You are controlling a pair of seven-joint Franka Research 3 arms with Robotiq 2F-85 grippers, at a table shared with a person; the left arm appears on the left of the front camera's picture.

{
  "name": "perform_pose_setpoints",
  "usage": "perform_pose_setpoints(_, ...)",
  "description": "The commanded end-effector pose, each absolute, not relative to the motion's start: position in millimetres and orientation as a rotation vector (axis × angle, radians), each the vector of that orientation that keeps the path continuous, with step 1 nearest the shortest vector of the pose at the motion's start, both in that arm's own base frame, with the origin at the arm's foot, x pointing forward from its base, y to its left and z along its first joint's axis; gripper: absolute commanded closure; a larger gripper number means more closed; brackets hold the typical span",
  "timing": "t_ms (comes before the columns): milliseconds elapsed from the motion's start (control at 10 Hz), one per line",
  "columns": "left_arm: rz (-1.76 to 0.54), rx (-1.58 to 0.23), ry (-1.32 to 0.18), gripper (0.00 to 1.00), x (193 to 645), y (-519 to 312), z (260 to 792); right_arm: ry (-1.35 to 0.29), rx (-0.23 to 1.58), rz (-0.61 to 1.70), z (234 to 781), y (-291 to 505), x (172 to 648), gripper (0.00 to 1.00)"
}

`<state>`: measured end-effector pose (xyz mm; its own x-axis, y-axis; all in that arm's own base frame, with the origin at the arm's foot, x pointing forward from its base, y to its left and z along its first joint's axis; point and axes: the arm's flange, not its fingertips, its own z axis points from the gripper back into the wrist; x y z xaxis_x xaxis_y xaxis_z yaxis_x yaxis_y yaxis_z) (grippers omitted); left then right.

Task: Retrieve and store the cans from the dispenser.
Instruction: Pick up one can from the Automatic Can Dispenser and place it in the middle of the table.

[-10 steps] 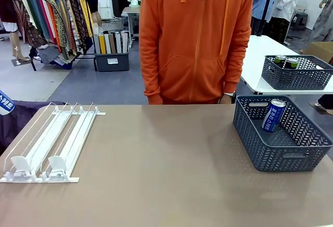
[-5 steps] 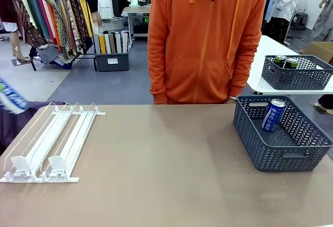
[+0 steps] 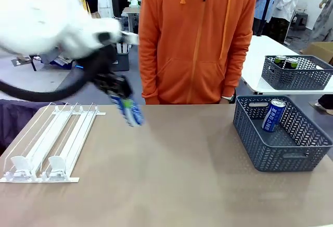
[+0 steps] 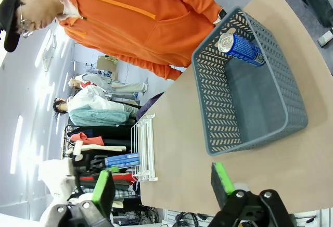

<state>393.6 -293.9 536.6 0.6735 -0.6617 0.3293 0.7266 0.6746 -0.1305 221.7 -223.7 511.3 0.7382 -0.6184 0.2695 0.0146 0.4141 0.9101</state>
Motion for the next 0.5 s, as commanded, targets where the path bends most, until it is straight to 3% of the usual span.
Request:
perform_pose_setpoints(0, -0.845, -0.129, -0.249, 1.00, 422.0, -336.2, 512.8, -0.684, 1.109, -0.413, 512.2, -224.2, 224.3, 0.00)
perform_pose_setpoints(400, -0.954, -0.040, -0.139, 1.00, 412.9, -403.9, 435.4, -0.684, 1.109, -0.413, 512.2, -224.2, 224.3, 0.00)
